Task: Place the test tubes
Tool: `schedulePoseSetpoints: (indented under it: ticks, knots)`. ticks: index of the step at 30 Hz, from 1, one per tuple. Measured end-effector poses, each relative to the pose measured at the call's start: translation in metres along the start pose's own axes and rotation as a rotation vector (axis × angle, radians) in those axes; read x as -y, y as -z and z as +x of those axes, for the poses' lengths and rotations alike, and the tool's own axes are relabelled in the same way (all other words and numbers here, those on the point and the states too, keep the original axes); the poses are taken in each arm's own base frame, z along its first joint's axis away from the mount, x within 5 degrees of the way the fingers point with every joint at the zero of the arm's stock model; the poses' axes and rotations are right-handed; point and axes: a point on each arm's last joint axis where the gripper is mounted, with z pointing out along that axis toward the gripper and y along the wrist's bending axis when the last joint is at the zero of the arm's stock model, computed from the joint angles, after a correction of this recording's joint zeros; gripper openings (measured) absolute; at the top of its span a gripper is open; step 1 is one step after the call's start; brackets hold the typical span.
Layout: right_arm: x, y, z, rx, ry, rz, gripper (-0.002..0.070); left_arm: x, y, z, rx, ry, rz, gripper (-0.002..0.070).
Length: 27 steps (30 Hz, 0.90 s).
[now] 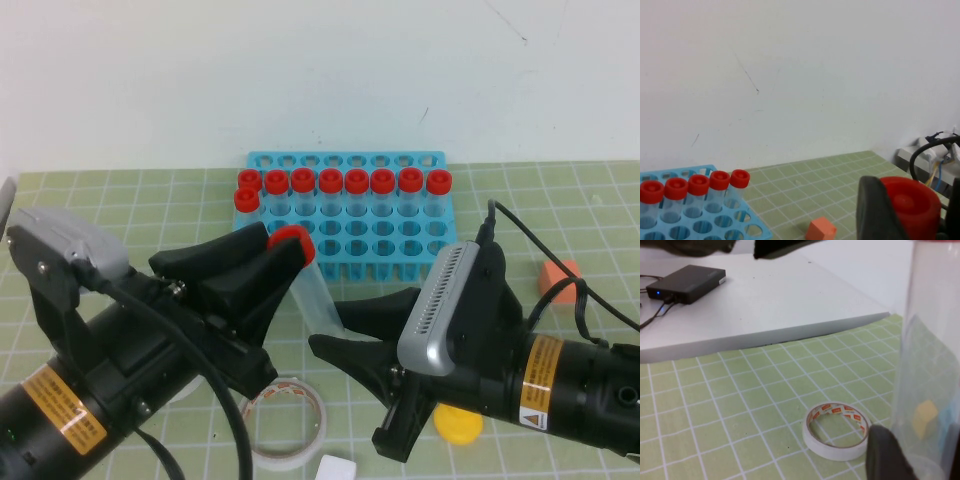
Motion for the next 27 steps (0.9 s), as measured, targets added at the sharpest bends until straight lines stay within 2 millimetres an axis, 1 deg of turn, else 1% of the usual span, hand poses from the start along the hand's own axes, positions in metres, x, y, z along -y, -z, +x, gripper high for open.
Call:
schedulePoseSetpoints:
  ticks: [2, 5, 8, 11, 14, 17, 19, 23, 27]
  knots:
    - [0.0, 0.0, 0.0, 0.0, 0.0, 0.0, 0.0233, 0.0, 0.0, 0.0, -0.004, -0.008, 0.005, 0.031]
    - [0.0, 0.0, 0.0, -0.002, 0.005, -0.004, 0.0233, 0.001, 0.0, 0.0, -0.005, 0.006, 0.011, 0.0424]
    - [0.0, 0.0, 0.0, -0.002, 0.007, -0.005, 0.0233, 0.001, 0.0, 0.001, -0.011, 0.023, 0.008, 0.0514]
    - [-0.001, 0.0, 0.0, -0.003, 0.013, -0.01, 0.0233, 0.001, -0.001, 0.003, -0.026, 0.014, 0.015, 0.0532]
    - [-0.003, 0.0, 0.0, 0.005, 0.03, -0.028, 0.0233, 0.002, -0.002, 0.004, -0.03, -0.002, 0.03, 0.0512]
    - [-0.004, 0.0, -0.002, 0.024, 0.041, -0.046, 0.0233, 0.002, -0.004, 0.007, -0.043, -0.02, 0.047, 0.0459]
    - [-0.005, 0.0, -0.002, 0.028, 0.042, -0.049, 0.0233, 0.003, -0.005, 0.009, -0.054, -0.035, 0.058, 0.0403]
    - [-0.005, 0.0, -0.002, 0.023, 0.046, -0.05, 0.0233, 0.004, -0.005, 0.009, -0.049, -0.042, 0.075, 0.0256]
    - [-0.005, 0.0, -0.001, 0.007, 0.047, -0.045, 0.0233, 0.004, -0.006, 0.01, -0.058, -0.059, 0.083, 0.026]
